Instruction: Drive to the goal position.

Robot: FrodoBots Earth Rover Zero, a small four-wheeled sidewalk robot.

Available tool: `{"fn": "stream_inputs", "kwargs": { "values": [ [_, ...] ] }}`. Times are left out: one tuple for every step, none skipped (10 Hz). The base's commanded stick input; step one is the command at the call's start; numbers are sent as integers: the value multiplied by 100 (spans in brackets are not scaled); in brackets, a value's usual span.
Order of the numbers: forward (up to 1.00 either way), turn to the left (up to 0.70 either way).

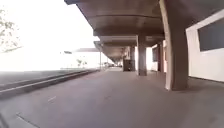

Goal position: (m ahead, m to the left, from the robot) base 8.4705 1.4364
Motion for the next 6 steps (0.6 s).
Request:
{"fn": "stream_inputs", "kwargs": {
  "values": [
    [70,0],
    [70,0],
    [70,0],
    [70,0],
    [70,0],
    [70,0]
  ]
}}
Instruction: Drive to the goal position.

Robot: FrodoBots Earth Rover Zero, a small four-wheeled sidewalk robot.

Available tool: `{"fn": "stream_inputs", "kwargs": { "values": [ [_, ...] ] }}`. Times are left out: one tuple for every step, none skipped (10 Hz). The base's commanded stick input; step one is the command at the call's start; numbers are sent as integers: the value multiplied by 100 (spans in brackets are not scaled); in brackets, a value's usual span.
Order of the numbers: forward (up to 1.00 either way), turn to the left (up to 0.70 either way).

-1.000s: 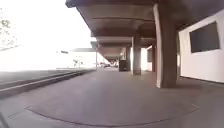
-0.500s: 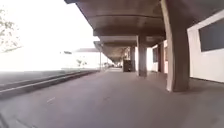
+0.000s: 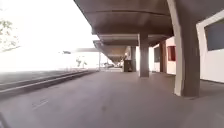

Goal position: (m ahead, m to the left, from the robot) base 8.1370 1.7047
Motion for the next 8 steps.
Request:
{"fn": "stream_inputs", "kwargs": {
  "values": [
    [70,0],
    [70,0],
    [70,0],
    [70,0],
    [70,0],
    [70,0],
    [70,0],
    [70,0]
  ]
}}
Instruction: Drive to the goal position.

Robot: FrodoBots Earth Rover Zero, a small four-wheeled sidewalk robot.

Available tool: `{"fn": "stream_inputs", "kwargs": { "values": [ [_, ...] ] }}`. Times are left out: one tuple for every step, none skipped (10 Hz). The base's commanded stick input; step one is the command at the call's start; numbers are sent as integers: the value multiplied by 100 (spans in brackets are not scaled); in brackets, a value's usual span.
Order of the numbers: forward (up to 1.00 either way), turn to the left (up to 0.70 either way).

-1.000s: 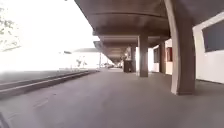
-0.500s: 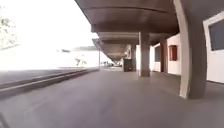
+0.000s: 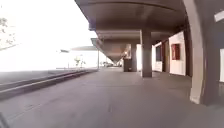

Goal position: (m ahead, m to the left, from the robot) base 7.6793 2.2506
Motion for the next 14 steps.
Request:
{"fn": "stream_inputs", "kwargs": {
  "values": [
    [70,0],
    [70,0],
    [70,0],
    [70,0],
    [70,0],
    [70,0],
    [70,0],
    [70,0],
    [70,0],
    [70,0],
    [70,0],
    [70,0],
    [70,0],
    [70,0]
  ]
}}
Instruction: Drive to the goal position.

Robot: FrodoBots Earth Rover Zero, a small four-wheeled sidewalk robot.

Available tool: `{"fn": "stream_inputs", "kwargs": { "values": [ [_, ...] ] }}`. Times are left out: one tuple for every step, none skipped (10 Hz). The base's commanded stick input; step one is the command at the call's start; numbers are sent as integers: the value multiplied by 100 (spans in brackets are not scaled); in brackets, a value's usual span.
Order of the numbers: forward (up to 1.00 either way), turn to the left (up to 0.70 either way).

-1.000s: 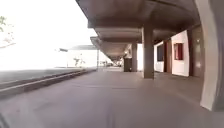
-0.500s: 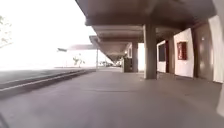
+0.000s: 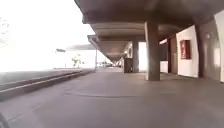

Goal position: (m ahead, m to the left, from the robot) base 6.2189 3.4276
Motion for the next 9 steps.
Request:
{"fn": "stream_inputs", "kwargs": {
  "values": [
    [70,0],
    [70,0],
    [70,0],
    [70,0],
    [70,0],
    [70,0],
    [70,0],
    [70,0],
    [70,0]
  ]
}}
